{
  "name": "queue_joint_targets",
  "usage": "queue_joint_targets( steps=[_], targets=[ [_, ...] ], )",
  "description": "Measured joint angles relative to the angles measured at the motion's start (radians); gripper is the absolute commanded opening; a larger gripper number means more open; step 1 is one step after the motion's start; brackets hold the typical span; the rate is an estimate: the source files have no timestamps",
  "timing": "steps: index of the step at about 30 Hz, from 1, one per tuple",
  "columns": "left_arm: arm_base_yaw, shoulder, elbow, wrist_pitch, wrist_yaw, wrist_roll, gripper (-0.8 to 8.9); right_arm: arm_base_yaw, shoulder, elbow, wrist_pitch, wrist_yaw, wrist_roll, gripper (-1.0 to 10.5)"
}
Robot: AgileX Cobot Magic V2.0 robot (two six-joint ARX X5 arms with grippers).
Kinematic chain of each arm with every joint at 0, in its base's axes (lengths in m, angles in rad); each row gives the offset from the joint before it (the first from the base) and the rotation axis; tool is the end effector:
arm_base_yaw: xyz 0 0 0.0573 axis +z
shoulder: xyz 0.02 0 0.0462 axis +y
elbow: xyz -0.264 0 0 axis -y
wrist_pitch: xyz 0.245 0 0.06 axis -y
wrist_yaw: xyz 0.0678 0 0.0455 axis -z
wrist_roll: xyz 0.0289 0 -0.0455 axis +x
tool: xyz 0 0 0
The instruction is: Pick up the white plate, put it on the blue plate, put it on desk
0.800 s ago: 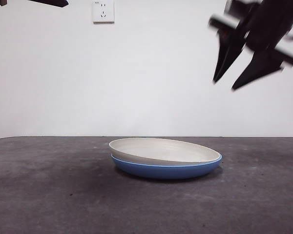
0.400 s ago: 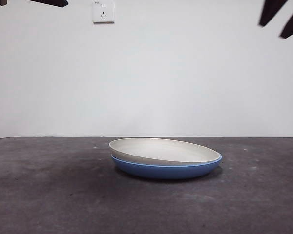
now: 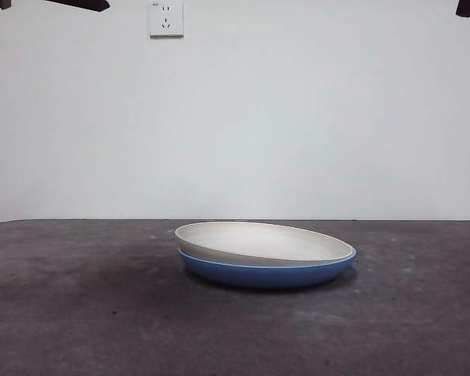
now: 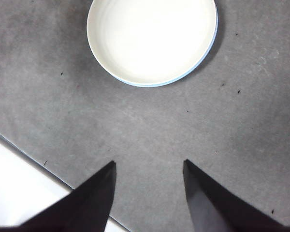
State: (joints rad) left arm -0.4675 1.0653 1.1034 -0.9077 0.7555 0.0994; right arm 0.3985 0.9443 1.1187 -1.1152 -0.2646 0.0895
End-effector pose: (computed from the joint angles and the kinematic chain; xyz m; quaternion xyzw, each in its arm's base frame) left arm 0.1625 -0.1042 0.3359 -0.0235 0.3905 -0.5407 0.7447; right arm 0.1376 0.0661 0.3416 0.0074 0.4648 0.2696 0.8434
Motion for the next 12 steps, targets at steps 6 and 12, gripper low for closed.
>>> queue_joint_targets(
  steps=[6,12],
  targets=[
    [0.0,0.0,0.0,0.0,0.0,0.0,1.07,0.0,0.0,0.0,0.002,-0.007,-0.006,1.1],
    [0.0,0.0,0.0,0.0,0.0,0.0,0.13,0.0,0.0,0.0,0.002,-0.027,-0.015,0.1]
  ],
)
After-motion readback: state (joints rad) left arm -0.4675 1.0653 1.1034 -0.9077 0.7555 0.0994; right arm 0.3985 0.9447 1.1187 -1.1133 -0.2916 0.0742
